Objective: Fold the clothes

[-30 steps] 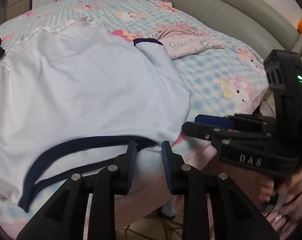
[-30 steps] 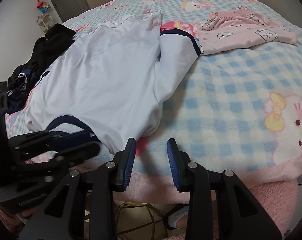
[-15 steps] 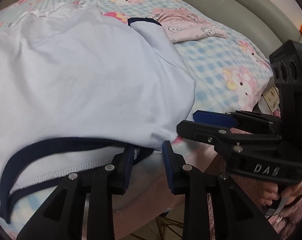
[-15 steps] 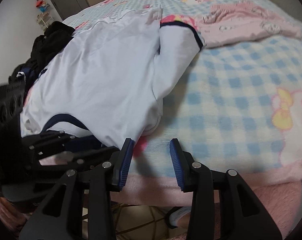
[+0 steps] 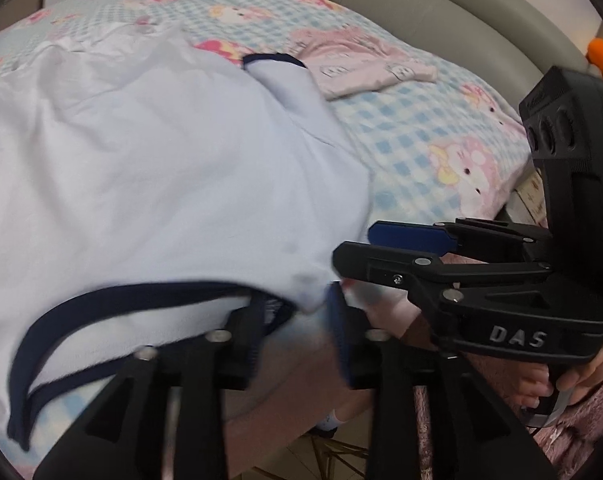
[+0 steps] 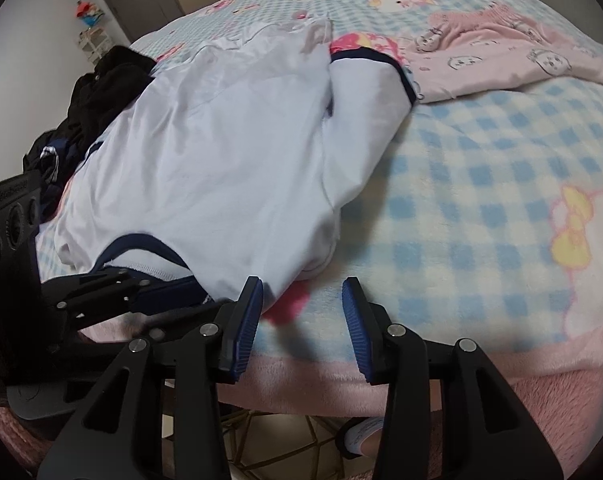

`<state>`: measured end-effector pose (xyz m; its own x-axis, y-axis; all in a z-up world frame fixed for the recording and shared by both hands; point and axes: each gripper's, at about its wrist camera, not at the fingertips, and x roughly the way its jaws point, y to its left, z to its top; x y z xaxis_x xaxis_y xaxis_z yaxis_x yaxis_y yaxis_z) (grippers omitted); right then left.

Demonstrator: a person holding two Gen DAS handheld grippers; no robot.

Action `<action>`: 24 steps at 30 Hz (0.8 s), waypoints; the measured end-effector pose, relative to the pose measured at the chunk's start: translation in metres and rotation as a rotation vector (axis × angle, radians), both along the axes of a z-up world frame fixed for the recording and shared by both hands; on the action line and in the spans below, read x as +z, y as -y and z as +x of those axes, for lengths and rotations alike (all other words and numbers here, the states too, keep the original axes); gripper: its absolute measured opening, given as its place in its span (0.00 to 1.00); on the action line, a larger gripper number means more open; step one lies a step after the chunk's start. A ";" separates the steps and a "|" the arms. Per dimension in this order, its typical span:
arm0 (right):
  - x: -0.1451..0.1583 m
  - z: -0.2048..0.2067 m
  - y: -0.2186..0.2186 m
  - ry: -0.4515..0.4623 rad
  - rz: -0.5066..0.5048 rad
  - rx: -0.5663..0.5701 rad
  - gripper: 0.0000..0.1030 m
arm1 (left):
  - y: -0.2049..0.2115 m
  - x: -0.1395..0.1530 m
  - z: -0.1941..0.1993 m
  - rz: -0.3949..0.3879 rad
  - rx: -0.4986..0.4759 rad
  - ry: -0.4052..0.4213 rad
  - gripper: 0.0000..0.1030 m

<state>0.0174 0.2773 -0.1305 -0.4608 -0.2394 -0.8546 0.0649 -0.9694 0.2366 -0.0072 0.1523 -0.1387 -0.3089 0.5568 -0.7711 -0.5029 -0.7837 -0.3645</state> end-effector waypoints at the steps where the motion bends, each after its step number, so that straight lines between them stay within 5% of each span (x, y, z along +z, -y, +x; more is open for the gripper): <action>1: 0.000 0.001 -0.001 0.001 -0.008 0.001 0.41 | -0.004 -0.002 0.000 0.001 -0.011 -0.005 0.45; 5: -0.001 0.001 0.001 0.011 0.010 0.004 0.41 | -0.016 -0.002 0.011 -0.023 -0.060 -0.039 0.44; 12: -0.010 0.000 0.022 -0.005 0.066 0.017 0.42 | 0.007 -0.004 0.015 -0.003 -0.016 0.001 0.11; 20: -0.012 -0.002 0.004 0.009 0.114 -0.012 0.42 | 0.007 0.002 0.029 -0.016 -0.067 0.021 0.06; 24: -0.002 0.002 -0.001 -0.019 0.074 -0.022 0.42 | 0.011 0.013 0.026 -0.043 -0.006 -0.012 0.09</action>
